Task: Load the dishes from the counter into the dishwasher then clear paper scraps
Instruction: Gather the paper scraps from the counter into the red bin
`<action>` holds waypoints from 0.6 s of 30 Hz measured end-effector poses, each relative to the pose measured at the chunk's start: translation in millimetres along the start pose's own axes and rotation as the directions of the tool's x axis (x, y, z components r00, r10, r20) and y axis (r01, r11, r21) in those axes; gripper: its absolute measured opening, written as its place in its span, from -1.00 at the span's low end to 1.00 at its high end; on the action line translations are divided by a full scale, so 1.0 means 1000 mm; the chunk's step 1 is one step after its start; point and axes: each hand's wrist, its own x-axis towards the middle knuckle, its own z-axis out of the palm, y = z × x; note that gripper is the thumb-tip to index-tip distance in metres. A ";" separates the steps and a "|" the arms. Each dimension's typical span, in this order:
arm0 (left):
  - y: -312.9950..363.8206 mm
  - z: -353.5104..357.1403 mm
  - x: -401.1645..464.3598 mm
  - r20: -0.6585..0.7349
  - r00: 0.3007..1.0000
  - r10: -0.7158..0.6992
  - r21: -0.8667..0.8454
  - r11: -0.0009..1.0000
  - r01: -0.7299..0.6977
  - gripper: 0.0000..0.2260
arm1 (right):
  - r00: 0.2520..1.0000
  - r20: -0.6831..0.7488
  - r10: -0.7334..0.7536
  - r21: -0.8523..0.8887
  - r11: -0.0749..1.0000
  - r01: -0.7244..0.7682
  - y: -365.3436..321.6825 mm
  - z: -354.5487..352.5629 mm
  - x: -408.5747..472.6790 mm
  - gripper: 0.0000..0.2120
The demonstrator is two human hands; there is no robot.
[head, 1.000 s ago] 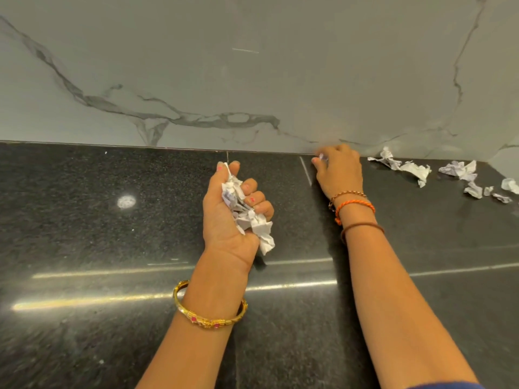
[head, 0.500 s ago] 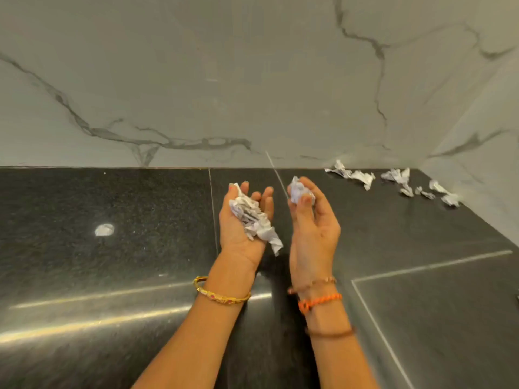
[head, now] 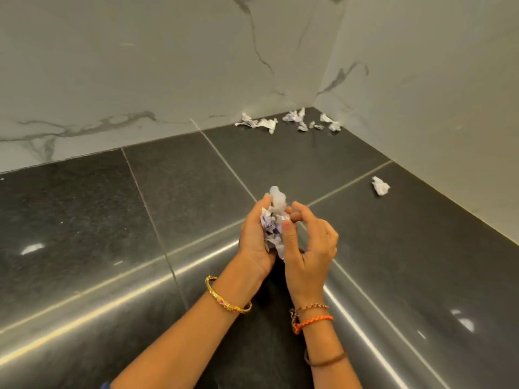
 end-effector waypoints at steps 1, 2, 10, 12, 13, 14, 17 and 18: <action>-0.004 0.004 0.000 -0.006 1.000 -0.024 0.008 1.000 0.024 -0.65 | 0.998 -0.039 0.041 0.082 0.996 -0.038 -0.001 -0.004 0.002 -0.74; -0.008 0.008 0.003 -0.017 0.999 -0.041 0.022 0.999 0.042 -0.66 | 0.992 -0.076 0.105 0.188 0.978 -0.089 0.000 -0.007 0.006 -0.76; -0.042 0.039 0.039 -0.022 0.998 -0.059 0.027 0.998 0.060 -0.69 | 0.701 -0.223 0.677 0.609 0.659 -0.442 0.052 -0.045 0.089 -0.81; -0.052 0.049 0.050 -0.005 0.997 -0.074 -0.021 0.997 0.074 -0.60 | 0.721 -0.242 0.649 0.548 0.705 -0.450 0.072 -0.055 0.105 -0.83; -0.055 0.054 0.053 0.011 0.997 -0.078 -0.040 0.996 0.078 -0.58 | 0.755 -0.239 0.611 0.491 0.747 -0.449 0.080 -0.058 0.112 -0.81; -0.057 0.056 0.057 0.033 0.996 -0.081 -0.056 0.995 0.083 -0.58 | 0.795 -0.226 0.563 0.420 0.793 -0.442 0.088 -0.060 0.118 -0.77; -0.059 0.051 0.063 0.132 0.987 -0.097 -0.053 0.993 0.105 -0.82 | 0.900 -0.198 0.388 0.084 0.922 -0.379 0.110 -0.063 0.142 -0.64; -0.057 0.048 0.062 0.173 0.981 -0.092 -0.062 0.993 0.104 -0.89 | 0.921 -0.176 0.348 -0.070 0.929 -0.365 0.115 -0.062 0.150 -0.62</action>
